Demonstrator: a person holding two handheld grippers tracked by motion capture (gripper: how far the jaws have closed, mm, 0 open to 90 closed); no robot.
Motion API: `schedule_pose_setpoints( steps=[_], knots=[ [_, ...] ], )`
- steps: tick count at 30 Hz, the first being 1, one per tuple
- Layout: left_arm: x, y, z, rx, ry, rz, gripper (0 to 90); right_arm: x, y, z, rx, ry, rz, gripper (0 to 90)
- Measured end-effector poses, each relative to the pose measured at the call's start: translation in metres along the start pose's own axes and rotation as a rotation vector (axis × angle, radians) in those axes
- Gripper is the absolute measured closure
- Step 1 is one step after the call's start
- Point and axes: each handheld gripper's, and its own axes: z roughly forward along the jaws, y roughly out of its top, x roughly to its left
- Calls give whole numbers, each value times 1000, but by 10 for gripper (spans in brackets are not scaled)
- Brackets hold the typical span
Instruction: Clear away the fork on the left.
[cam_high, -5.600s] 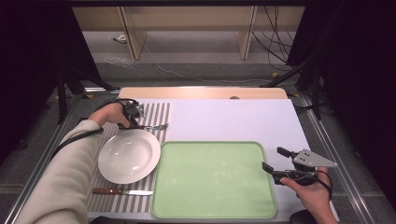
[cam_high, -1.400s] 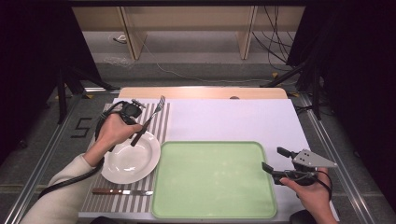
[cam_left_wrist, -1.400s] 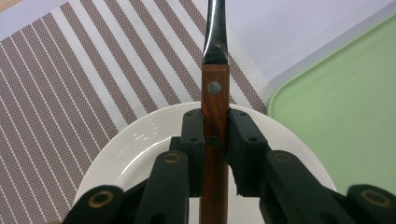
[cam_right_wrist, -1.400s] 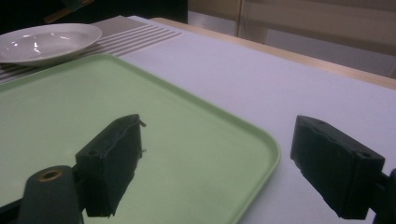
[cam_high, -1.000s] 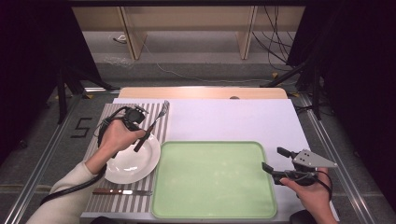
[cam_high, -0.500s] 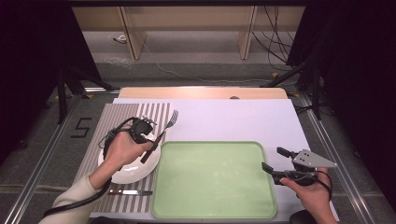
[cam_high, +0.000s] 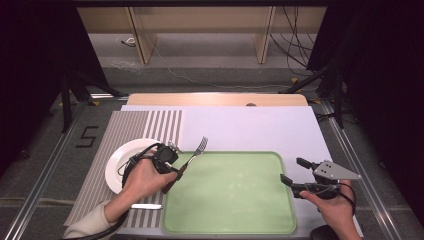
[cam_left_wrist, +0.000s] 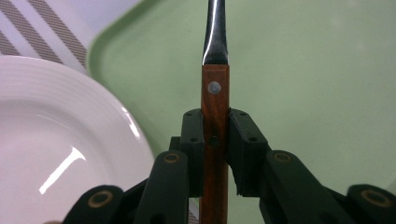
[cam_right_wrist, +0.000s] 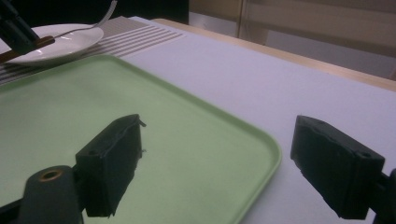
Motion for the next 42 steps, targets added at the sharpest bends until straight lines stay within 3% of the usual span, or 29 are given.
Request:
schedule_pose_setpoints(
  steps=[16,17,34,40,42],
  knots=[
    [-26,-14,27,63,-62,34,764,0,0,0,7,0,-2,176],
    [-22,-12,28,66,-59,99,764,0,0,0,7,0,-2,176],
    [-27,-20,44,107,-60,107,760,0,0,0,8,2,-3,175],
    [-26,-21,45,86,-75,122,739,0,0,0,6,4,-3,175],
    [-27,-22,43,65,-93,90,684,0,0,0,7,4,-3,175]
  ],
)
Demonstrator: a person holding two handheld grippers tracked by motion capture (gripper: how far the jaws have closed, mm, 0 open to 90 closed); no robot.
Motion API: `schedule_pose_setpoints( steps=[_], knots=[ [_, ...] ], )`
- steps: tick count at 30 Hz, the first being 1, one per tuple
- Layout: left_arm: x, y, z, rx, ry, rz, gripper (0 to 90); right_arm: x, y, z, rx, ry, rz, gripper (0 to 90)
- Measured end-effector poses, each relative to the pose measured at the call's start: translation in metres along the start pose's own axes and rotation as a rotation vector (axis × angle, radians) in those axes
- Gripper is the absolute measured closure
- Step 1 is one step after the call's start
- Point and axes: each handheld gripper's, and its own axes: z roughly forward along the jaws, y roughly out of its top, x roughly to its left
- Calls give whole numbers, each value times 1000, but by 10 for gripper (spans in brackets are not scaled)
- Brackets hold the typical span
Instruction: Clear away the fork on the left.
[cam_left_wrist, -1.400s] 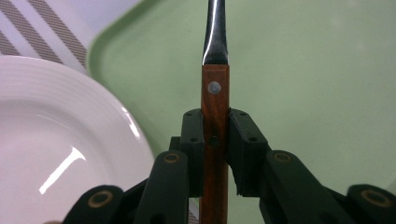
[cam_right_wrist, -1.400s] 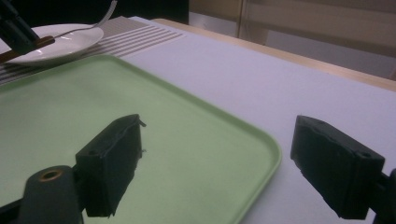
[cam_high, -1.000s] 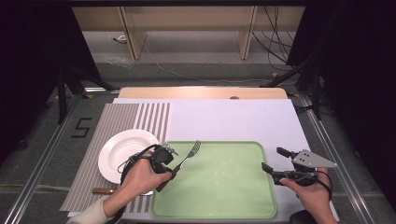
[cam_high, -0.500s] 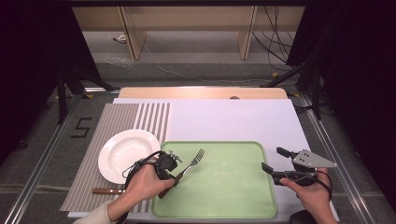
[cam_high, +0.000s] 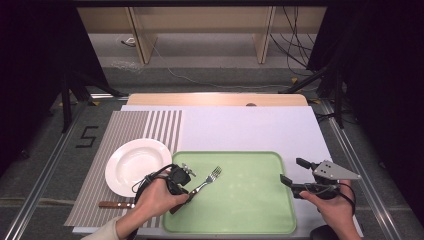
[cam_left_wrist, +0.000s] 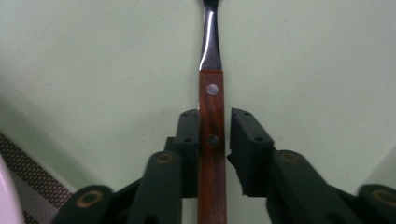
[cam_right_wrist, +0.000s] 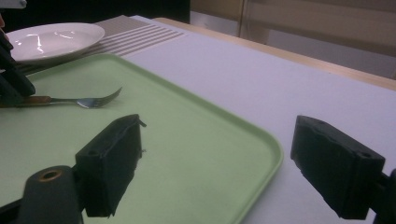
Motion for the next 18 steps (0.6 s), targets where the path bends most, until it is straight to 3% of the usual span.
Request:
schedule_pose_setpoints(
  steps=[3,4,5,6,7,8,9,10,11,12,13,14,15,16,17,18],
  knots=[
    [1,-2,-6,-29,-1,6,665,0,0,0,0,1,0,175],
    [3,-3,-8,-38,-30,26,668,0,0,0,1,0,0,174],
    [3,-5,-11,-50,6,6,674,0,0,0,2,-1,0,175],
    [7,-5,-12,-53,-18,34,699,0,0,0,2,-1,0,174],
    [16,-5,-13,-48,-32,138,734,0,0,0,0,0,0,174],
    [25,-2,-14,-42,-23,267,788,0,0,0,1,0,0,175],
    [38,6,-17,-28,36,488,819,0,0,0,1,0,0,175],
    [42,8,-19,-26,69,562,862,0,0,0,3,-1,-1,175],
    [43,7,-19,-21,71,574,885,0,0,0,3,-1,-2,175],
    [10,-16,-15,-38,64,14,894,0,0,0,3,-1,-2,174],
    [25,-12,-13,-14,-4,221,896,0,0,0,3,-2,-2,175],
    [34,-7,-13,0,25,368,896,0,0,0,3,-2,-2,175],
    [40,-2,-13,8,69,484,896,0,0,0,3,-2,-2,175],
    [42,0,-14,11,103,531,897,0,0,0,3,-2,-1,175],
    [40,-2,-13,13,110,519,897,1,0,0,2,-2,-2,175],
    [37,-4,-12,20,105,472,897,1,0,0,2,-2,-1,174]
  ],
)
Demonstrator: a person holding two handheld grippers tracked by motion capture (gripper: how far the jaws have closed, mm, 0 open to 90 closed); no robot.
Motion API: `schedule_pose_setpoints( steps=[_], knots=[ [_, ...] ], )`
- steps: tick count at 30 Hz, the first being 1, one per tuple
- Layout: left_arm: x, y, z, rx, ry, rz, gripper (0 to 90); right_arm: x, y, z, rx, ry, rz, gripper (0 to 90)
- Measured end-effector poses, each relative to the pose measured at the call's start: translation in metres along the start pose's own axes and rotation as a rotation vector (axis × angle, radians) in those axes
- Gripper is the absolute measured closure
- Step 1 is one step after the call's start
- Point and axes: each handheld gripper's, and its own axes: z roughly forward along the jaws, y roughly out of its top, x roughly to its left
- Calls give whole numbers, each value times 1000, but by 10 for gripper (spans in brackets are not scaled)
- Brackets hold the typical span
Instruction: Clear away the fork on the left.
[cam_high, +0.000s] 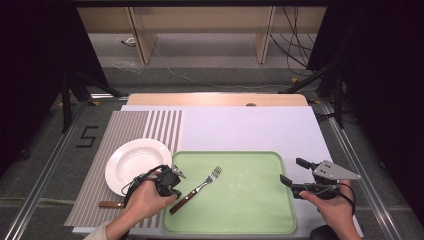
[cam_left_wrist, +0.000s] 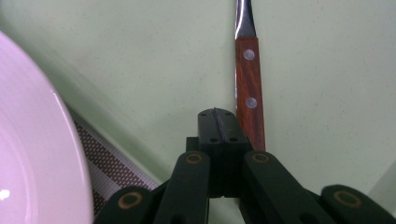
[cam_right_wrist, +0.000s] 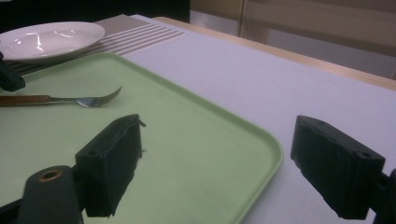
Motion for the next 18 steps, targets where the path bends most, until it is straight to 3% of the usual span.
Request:
schedule_pose_setpoints(
  steps=[1,2,3,4,6,13,15,16,18],
  knots=[
    [-7,-1,1,7,-17,-84,896,0,0,0,0,0,0,175],
    [-12,-2,2,8,-31,-137,897,0,0,0,1,0,-1,175],
    [-23,-2,2,15,-51,-266,897,0,0,0,1,0,-1,175],
    [-30,-2,3,22,-54,-351,897,0,0,0,0,0,0,175],
    [-31,-2,4,37,-62,-333,897,0,0,0,1,0,-1,175],
    [-34,-4,4,54,-64,-324,897,0,0,0,1,1,-1,175],
    [-34,-4,3,60,-68,-298,897,0,0,0,1,0,-1,175],
    [-37,-4,3,62,-70,-319,897,0,0,0,1,0,-1,175],
    [-39,-4,3,64,-74,-313,896,0,0,0,1,0,-1,175]
  ],
)
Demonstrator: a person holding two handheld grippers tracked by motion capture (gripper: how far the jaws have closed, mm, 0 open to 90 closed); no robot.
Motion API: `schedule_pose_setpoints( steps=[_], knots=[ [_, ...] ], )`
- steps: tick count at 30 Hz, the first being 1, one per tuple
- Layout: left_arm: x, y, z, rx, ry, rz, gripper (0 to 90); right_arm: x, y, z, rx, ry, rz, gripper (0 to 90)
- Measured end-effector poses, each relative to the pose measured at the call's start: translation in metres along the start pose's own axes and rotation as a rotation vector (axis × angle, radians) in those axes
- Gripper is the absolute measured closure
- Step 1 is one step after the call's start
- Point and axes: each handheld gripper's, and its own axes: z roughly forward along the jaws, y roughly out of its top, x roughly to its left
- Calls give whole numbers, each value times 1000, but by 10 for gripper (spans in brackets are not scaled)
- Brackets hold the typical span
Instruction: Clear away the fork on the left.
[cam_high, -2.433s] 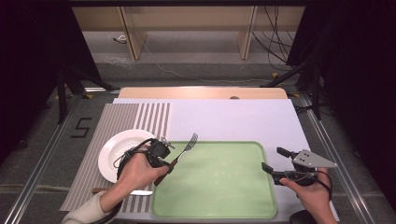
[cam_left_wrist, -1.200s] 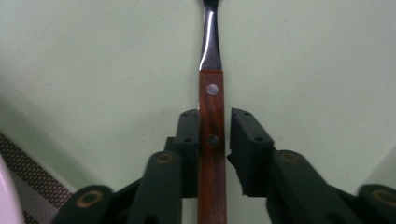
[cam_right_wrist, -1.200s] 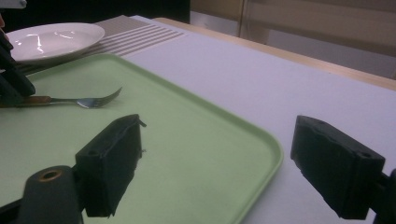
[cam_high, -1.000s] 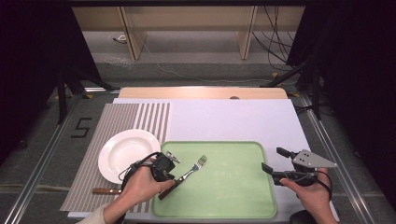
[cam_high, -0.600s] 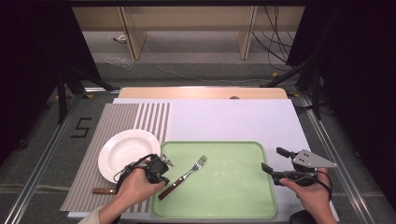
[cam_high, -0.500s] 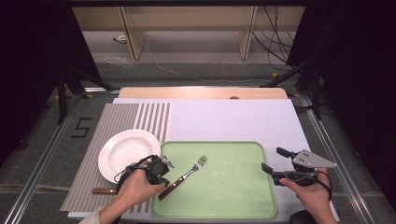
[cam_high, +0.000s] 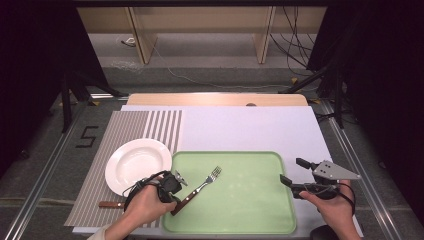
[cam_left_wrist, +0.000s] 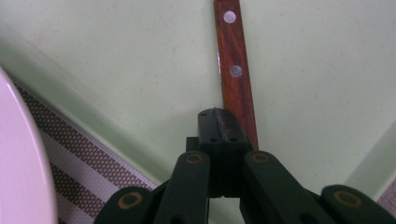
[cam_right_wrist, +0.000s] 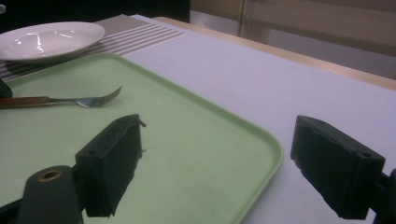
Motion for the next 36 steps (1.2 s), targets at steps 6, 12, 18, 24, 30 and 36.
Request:
schedule_pose_setpoints(
  steps=[6,12,18,24,30,36],
  knots=[
    [-12,-4,-1,10,-22,12,896,0,0,0,-1,0,0,175],
    [-30,-2,0,9,-51,-29,896,0,0,0,-2,0,1,175],
    [-41,2,2,13,-72,10,896,0,0,0,-2,1,-1,175],
    [-48,6,3,11,-88,37,895,0,0,0,-2,1,-2,175],
    [-54,9,5,-5,-101,55,892,0,0,0,-1,1,-3,175],
    [-60,13,6,-7,-108,73,892,0,0,0,-4,1,-2,175]
  ],
)
